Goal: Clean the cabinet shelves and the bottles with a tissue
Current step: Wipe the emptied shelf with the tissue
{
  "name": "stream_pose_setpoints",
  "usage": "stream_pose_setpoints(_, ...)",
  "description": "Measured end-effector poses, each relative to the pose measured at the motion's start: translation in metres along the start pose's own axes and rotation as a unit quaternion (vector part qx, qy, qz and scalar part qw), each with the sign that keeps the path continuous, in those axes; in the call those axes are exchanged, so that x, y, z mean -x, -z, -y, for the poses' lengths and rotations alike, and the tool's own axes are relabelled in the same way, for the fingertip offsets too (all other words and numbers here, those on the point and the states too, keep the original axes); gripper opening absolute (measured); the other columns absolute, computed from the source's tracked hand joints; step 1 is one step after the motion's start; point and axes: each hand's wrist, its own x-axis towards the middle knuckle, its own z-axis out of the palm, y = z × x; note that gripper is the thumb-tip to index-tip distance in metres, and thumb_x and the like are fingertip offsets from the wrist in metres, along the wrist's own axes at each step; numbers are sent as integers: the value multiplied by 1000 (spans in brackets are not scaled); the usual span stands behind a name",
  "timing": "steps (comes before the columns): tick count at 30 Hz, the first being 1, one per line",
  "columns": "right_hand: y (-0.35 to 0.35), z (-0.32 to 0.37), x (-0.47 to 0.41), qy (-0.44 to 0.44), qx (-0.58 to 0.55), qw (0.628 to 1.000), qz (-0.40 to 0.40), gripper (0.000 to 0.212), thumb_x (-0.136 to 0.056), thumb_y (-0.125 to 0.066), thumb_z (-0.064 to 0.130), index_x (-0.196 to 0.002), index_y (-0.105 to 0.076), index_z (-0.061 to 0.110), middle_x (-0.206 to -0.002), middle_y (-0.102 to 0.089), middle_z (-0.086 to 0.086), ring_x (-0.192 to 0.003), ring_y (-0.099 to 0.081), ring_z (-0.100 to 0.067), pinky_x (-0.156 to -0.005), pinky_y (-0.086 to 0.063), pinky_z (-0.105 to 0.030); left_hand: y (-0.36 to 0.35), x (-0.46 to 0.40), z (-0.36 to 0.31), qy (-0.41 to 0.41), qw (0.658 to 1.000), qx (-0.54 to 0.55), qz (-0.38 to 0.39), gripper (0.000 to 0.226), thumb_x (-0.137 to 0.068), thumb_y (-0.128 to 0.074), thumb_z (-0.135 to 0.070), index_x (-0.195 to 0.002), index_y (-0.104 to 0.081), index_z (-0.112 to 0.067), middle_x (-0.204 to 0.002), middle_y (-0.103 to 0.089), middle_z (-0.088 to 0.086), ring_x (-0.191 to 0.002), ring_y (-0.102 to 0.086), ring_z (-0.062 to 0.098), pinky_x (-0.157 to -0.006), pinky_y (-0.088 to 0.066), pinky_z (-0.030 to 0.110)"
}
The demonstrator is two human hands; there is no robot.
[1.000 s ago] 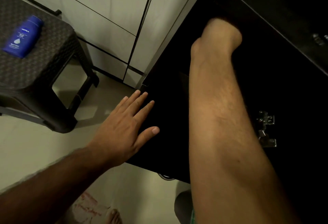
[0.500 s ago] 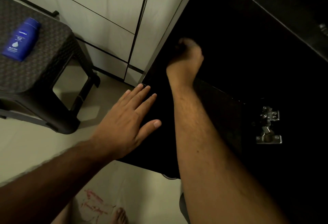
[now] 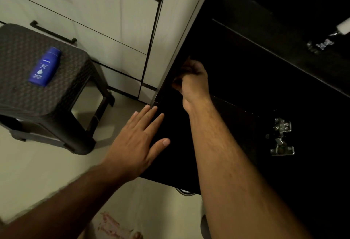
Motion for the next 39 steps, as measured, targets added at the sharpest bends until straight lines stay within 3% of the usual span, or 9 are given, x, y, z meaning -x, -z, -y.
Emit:
stream_pose_setpoints(4, 4, 36, 29, 20, -65, 998, -3, 42, -89, -55, -5, -127, -53, 15, -104, -62, 1, -91, -64, -13, -82, -56, -30, 6, 6, -9, 13, 1000, 5, -2, 78, -89, -5, -72, -152, -10, -26, -161, -2, -5, -147, 13, 4, -116, 12, 22)
stream_pose_setpoints(6, 6, 49, 41, 54, -76, 996, 5, 26, -90, -54, -4, -107, -63, 14, -93, -67, 1, -85, -66, -12, -80, -55, -30, 9, 8, -14, 17, 1000, 12, -1, 76, -90, -7, -70, -152, -9, -26, -161, -3, -4, -147, 13, 4, -116, 12, 23)
stream_pose_setpoints(9, 7, 68, 56, 84, -153, 985, 0, 29, -89, -53, -6, -74, -65, 15, -65, -67, 8, -68, -66, -6, -71, -51, -27, 12, 11, -22, 12, 1000, 6, 0, 75, -91, -8, -69, -152, -10, -26, -161, -4, -4, -147, 13, 4, -118, 10, 25)
stream_pose_setpoints(12, 5, 74, 60, 86, -199, 976, -3, 28, -90, -54, -4, -71, -62, 15, -66, -65, 7, -70, -63, -8, -71, -49, -29, 13, 11, -25, 18, 1000, 7, 2, 77, -88, -3, -72, -151, -6, -28, -160, 1, -7, -146, 15, 3, -117, 11, 24)
stream_pose_setpoints(20, -6, 31, 52, 49, -86, 993, -56, 32, -95, -53, 4, -93, -60, 35, -91, -61, 15, -84, -60, -5, -70, -51, -21, 2, 10, -11, 37, 999, -6, 10, 78, -88, -3, -71, -150, -7, -25, -161, -5, -2, -148, 9, 9, -120, 4, 30)
stream_pose_setpoints(25, -5, -29, 48, 25, 136, 987, -83, 20, -94, -62, 17, -112, -71, 13, -104, -71, 0, -81, -59, -2, -74, -53, -17, 1, 15, -2, 53, 998, -12, 14, 82, -83, 6, -76, -149, -5, -26, -161, -6, -1, -148, 7, 9, -119, 5, 29)
stream_pose_setpoints(32, 44, -64, 63, 142, 537, 831, -34, 19, -95, -58, 21, -110, -68, 20, -106, -70, -1, -98, -65, -17, -82, -55, -30, 2, 27, -5, 51, 998, -33, 15, 90, -87, 1, -74, -152, -20, -14, -160, -19, 7, -149, -5, 16, -120, -4, 35)
stream_pose_setpoints(36, 99, -70, 63, 161, 568, 806, -33, 26, -98, -53, 26, -95, -72, 7, -93, -65, -13, -85, -63, -30, -73, -53, -36, 1, 34, -11, 47, 997, -49, 20, 86, -89, -4, -70, -152, -19, -13, -160, -19, 7, -149, -7, 17, -119, -2, 32)
stream_pose_setpoints(39, 144, -71, 50, 170, 658, 729, -85, 27, -97, -56, 24, -89, -73, 5, -90, -63, -15, -84, -62, -35, -68, -49, -35, -5, 34, -25, 43, 998, -48, 22, 83, -90, -6, -69, -152, -17, -15, -160, -17, 7, -148, -4, 16, -120, -3, 34)
